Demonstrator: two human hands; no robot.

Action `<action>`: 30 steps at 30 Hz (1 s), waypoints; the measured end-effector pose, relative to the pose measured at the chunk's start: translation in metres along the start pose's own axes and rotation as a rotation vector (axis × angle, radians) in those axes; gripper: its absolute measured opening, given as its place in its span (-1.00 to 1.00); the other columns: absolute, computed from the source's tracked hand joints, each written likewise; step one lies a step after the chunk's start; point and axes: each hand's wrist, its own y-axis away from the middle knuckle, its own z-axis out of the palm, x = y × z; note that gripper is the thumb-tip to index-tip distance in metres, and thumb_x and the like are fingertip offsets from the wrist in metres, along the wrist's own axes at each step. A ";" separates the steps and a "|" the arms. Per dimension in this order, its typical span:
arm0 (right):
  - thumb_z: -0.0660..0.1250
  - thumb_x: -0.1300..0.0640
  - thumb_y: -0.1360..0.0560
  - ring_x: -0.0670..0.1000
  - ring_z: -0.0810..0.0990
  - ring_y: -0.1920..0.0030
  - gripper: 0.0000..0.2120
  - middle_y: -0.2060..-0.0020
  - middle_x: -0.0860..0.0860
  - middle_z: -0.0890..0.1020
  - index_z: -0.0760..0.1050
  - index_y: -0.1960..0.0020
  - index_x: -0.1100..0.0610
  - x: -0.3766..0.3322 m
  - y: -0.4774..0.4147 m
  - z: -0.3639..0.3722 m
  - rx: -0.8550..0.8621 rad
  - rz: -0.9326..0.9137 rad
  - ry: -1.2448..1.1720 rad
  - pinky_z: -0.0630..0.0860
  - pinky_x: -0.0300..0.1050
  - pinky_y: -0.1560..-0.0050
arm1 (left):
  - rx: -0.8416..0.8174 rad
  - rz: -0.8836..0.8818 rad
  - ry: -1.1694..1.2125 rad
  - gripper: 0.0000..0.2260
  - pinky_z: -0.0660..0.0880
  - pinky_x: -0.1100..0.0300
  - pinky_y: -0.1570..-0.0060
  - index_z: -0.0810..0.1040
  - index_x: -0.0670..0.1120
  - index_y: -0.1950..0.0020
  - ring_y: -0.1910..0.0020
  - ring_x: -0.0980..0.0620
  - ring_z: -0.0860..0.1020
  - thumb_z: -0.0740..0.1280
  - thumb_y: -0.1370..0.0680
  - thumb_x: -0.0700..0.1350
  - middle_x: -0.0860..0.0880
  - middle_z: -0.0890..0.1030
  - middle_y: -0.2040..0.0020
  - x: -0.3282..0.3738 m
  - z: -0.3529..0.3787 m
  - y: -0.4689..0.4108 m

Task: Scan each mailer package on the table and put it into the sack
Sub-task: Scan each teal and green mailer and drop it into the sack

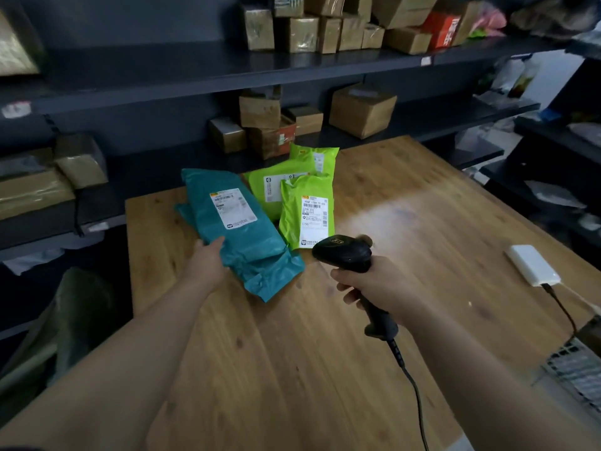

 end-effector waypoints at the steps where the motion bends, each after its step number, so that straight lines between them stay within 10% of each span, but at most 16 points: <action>1: 0.45 0.08 -0.47 -0.04 0.64 0.33 -0.85 0.16 0.10 0.72 0.61 0.01 0.11 0.001 -0.005 -0.002 -0.012 0.003 -0.008 0.57 -0.10 0.25 | 0.029 0.007 0.031 -0.58 0.40 0.10 -0.18 0.46 -0.18 -0.35 -0.21 -0.28 0.47 0.37 -0.49 -0.26 -0.33 0.46 -0.25 -0.002 0.003 -0.006; 11: 0.50 0.18 -0.43 0.02 0.57 0.37 -0.87 0.27 0.11 0.64 0.61 0.09 0.20 0.005 -0.031 -0.032 -0.132 -0.024 -0.130 0.51 -0.10 0.35 | 0.325 0.078 0.133 -0.95 0.26 0.21 0.22 0.53 -0.14 0.14 0.14 0.01 0.45 0.39 -0.47 -0.25 -0.03 0.50 0.15 0.049 -0.006 0.048; 16: 0.46 0.16 -0.47 0.01 0.54 0.44 -0.81 0.29 0.13 0.61 0.58 0.02 0.28 0.009 -0.034 -0.047 -0.186 -0.077 -0.075 0.45 -0.15 0.43 | 0.088 0.013 0.069 -0.81 0.35 0.25 0.08 0.55 -0.07 0.04 0.00 0.02 0.49 0.45 -0.38 -0.16 0.03 0.43 0.00 0.067 0.023 0.131; 20: 0.48 0.15 -0.45 0.07 0.47 0.45 -0.84 0.34 0.11 0.60 0.57 0.07 0.23 0.017 -0.032 -0.054 -0.211 -0.100 -0.057 0.41 -0.12 0.43 | -0.177 -0.199 0.036 -0.59 0.50 0.17 0.01 0.50 0.06 0.16 0.07 0.13 0.51 0.48 -0.22 0.29 0.13 0.39 -0.01 0.077 0.049 0.172; 30: 0.48 0.19 -0.45 0.07 0.43 0.48 -0.85 0.33 0.14 0.57 0.56 0.14 0.26 0.027 -0.026 -0.061 -0.198 -0.114 -0.020 0.40 -0.12 0.43 | 0.431 -0.802 0.739 -0.29 0.48 -0.06 -0.20 0.24 -0.24 -0.41 -0.26 -0.22 0.49 0.51 -0.41 -0.03 -0.21 0.45 -0.34 0.066 0.064 0.109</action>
